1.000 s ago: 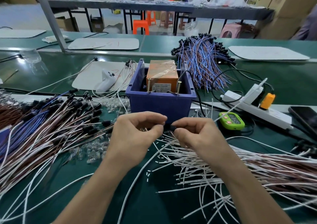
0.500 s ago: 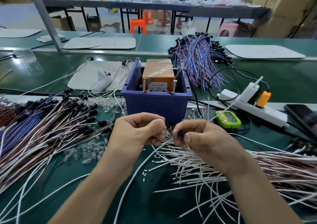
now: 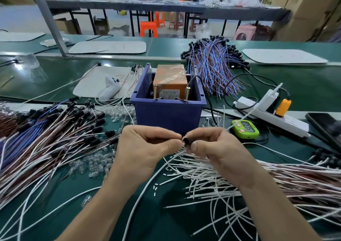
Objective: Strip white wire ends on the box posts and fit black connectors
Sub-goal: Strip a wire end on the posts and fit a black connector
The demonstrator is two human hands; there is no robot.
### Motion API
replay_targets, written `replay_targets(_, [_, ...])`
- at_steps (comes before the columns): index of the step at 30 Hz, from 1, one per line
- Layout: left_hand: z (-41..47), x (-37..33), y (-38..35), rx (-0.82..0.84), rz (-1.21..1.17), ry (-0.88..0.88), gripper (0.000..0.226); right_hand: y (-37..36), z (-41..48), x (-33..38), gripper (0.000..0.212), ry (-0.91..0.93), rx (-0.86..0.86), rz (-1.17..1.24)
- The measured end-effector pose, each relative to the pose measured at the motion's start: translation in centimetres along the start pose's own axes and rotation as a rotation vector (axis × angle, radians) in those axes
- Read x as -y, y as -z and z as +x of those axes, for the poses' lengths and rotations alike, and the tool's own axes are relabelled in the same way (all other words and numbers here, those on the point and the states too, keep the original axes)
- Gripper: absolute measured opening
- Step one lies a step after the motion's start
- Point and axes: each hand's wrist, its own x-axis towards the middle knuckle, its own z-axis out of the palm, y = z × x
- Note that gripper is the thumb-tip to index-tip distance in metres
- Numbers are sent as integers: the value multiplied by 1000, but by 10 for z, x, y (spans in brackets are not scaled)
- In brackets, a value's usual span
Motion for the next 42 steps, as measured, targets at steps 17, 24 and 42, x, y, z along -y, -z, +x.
replay_targets(17, [-9,7,-2,-85,299,-338,31,-2,-5,10,19,55,-11,-261])
replay_targets(24, [-6,4,-5,-49,160,-92,28,-1,-4,9,18,21,-32,-186])
replay_targets(42, [-11,-3,-10,43,92,-193,21,13,0,-1,24,24,75,133])
